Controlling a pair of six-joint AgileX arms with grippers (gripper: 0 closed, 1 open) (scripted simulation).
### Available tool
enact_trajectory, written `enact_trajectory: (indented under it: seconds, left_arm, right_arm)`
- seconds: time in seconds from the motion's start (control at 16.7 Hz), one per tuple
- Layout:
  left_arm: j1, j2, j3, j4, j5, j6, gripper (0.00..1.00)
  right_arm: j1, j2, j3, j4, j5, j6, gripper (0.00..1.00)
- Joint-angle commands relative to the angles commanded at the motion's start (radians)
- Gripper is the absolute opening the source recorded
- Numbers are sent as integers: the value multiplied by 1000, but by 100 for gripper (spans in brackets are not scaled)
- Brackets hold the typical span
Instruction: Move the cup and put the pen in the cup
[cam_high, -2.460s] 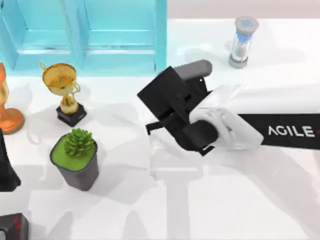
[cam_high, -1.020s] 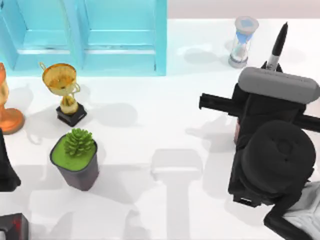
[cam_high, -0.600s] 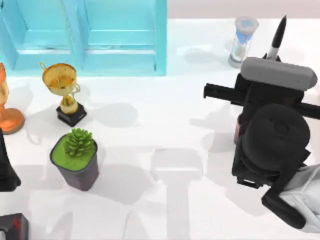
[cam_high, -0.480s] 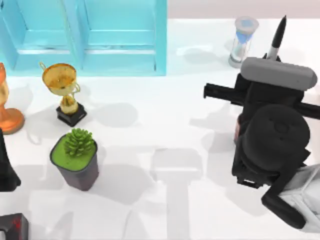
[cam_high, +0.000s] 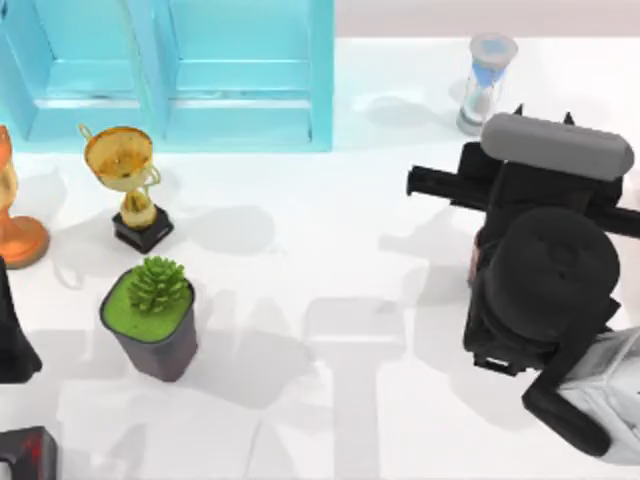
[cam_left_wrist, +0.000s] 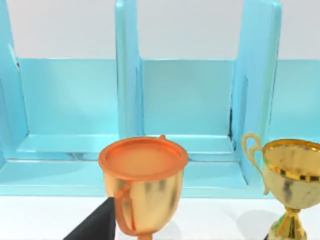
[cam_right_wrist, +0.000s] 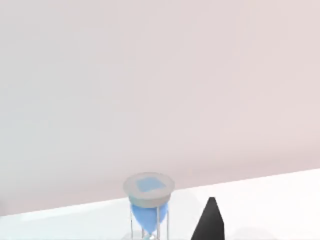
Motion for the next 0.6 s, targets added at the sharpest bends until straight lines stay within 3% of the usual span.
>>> enact_trajectory:
  seconds: [0.24,0.6]
  left_arm:
    - [0,0,0,0,0,0,100]
    - [0,0,0,0,0,0,100]
  right_arm:
    - [0,0,0,0,0,0,98]
    - [0,0,0,0,0,0,100]
